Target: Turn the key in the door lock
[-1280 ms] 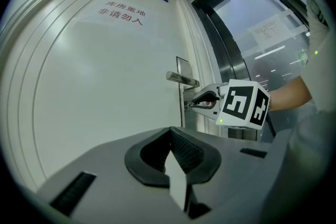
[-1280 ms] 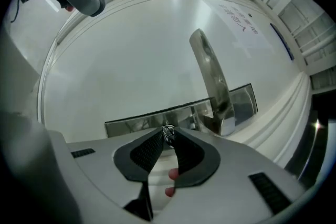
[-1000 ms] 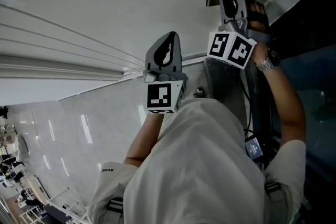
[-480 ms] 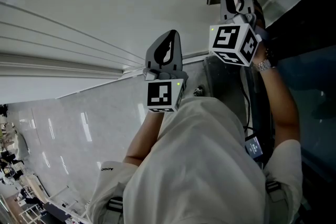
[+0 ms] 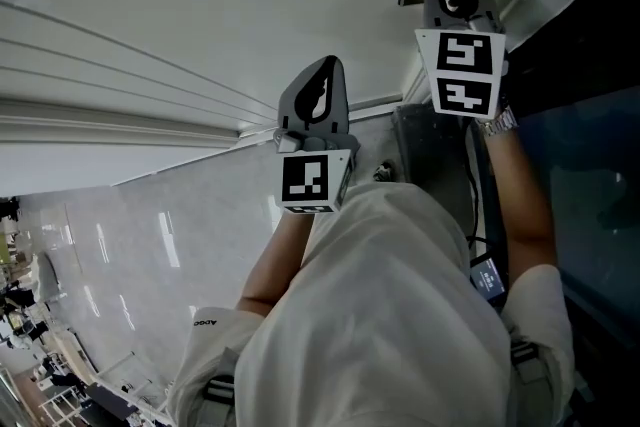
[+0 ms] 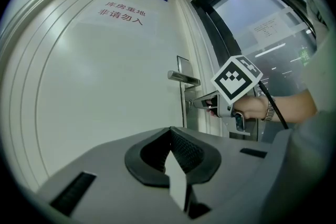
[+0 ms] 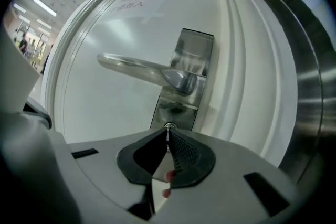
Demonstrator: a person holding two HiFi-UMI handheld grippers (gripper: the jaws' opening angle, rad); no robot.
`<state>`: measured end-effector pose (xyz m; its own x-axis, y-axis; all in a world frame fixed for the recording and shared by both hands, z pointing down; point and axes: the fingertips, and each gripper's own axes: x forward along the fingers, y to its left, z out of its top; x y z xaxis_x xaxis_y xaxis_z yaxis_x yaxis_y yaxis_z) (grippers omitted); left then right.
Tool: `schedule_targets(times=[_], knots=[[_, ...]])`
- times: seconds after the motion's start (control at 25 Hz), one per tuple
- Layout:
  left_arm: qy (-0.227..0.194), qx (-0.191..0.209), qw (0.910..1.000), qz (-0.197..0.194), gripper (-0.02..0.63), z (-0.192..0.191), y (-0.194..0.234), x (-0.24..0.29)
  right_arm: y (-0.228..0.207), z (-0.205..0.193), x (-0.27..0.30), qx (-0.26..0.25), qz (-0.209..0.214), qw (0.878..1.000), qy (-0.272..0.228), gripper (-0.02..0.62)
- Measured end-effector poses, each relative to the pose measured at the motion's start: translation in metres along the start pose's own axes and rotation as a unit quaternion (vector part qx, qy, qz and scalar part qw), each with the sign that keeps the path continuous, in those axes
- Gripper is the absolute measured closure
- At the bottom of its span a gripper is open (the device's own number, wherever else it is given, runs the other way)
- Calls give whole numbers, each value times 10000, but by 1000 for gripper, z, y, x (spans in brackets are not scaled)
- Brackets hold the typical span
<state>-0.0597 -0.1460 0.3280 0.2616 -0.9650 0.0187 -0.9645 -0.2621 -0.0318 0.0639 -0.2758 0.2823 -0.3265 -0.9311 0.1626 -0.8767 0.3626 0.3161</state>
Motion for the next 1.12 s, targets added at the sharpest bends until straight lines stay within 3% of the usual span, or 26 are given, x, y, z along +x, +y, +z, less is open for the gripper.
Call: schedule_targets(times=[0.12, 0.24, 0.4, 0.6, 0.76, 0.92, 1.12], knots=[[8, 0, 10000, 1, 600, -1, 0, 0, -2, -2, 1, 957, 238, 9951, -27, 583], [13, 13, 10000, -39, 600, -1, -2, 0, -5, -4, 1, 2010, 513, 9782, -44, 583], [14, 12, 10000, -56, 600, -1, -3, 0, -9, -6, 1, 3165, 833, 9449, -24, 583], [1, 20, 10000, -48, 600, -1, -3, 1, -11, -9, 2, 4249, 1144, 8980, -40, 583], [-4, 25, 10000, -50, 600, 0, -3, 2, -11, -9, 2, 4920, 1328, 8604, -77, 583], [-20, 21, 10000, -37, 600, 0, -2, 2, -11, -10, 2, 5662, 1388, 8123, -173, 583], [-22, 10, 10000, -2, 600, 1, -1, 2, -13, -12, 1, 6117, 1335, 7793, -276, 583]])
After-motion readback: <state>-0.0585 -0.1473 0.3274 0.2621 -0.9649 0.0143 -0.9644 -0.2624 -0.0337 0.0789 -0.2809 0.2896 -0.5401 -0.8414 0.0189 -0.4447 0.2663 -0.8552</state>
